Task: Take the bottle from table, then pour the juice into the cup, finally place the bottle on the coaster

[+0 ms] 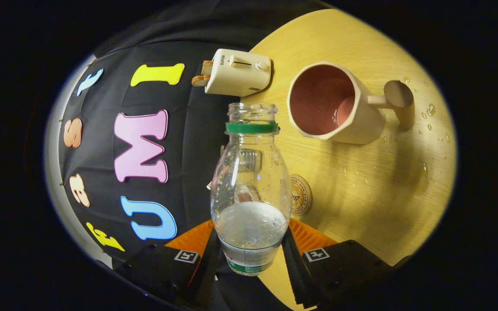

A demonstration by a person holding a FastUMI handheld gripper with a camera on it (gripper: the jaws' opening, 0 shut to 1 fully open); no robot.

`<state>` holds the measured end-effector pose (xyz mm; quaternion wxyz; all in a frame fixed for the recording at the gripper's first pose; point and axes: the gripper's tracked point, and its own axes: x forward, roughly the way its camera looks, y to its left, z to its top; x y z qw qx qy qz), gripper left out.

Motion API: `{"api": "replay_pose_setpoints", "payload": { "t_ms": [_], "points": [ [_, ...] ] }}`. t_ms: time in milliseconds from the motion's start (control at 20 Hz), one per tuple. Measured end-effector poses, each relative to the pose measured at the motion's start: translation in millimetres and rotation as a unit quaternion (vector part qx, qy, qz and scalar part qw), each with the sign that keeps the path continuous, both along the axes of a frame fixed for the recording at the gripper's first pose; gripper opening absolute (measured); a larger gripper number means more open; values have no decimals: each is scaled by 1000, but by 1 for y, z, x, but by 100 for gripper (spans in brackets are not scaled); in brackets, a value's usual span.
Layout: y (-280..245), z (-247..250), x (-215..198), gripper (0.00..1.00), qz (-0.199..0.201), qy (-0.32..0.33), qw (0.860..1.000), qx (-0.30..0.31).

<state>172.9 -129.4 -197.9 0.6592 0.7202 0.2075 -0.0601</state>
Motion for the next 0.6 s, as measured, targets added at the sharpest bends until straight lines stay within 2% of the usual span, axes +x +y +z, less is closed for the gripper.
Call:
{"api": "replay_pose_setpoints", "payload": {
  "t_ms": [350,600],
  "points": [
    [-7,-8,12,73,-26,27,998,55],
    [-8,-11,14,73,-28,42,996,76]
  ]
}}
